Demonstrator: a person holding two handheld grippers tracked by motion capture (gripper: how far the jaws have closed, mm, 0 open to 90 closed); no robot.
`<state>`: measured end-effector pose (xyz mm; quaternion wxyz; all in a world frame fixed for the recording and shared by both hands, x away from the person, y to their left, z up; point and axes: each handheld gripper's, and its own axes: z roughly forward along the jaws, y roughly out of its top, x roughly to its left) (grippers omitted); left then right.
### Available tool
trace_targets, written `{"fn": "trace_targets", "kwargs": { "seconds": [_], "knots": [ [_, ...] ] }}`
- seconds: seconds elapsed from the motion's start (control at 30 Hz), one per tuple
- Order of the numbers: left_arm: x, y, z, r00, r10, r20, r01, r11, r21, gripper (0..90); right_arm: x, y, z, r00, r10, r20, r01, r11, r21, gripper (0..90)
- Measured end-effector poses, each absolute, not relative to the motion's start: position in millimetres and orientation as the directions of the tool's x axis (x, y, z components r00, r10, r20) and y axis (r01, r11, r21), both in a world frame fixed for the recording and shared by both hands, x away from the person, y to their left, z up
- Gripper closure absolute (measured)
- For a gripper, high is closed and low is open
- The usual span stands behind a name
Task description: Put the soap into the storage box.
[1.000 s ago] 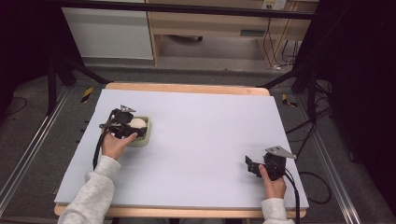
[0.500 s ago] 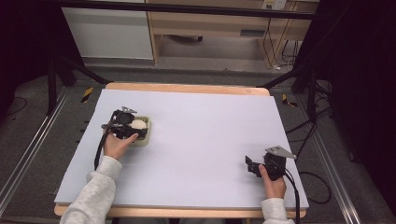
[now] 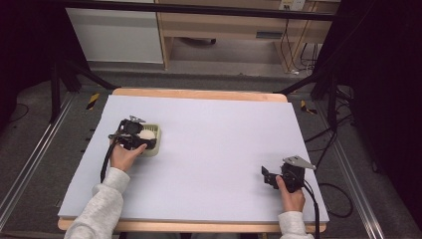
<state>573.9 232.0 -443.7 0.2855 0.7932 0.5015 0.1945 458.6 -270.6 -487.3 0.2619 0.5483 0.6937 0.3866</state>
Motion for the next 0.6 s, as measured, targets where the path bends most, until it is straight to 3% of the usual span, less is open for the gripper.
{"fn": "trace_targets", "kwargs": {
  "seconds": [0.17,0.6],
  "knots": [
    [572.4,232.2,-444.5,0.425,0.905,0.026,0.678,-0.337,0.654,23.8,458.6,-270.6,-487.3,-0.261,0.963,0.061,0.559,0.1,0.823,4.7],
    [539.2,245.9,-428.5,0.467,0.884,-0.013,0.619,-0.316,0.719,12.0,458.4,-270.8,-487.2,-0.259,0.964,0.061,0.557,0.097,0.825,4.7]
  ]
}}
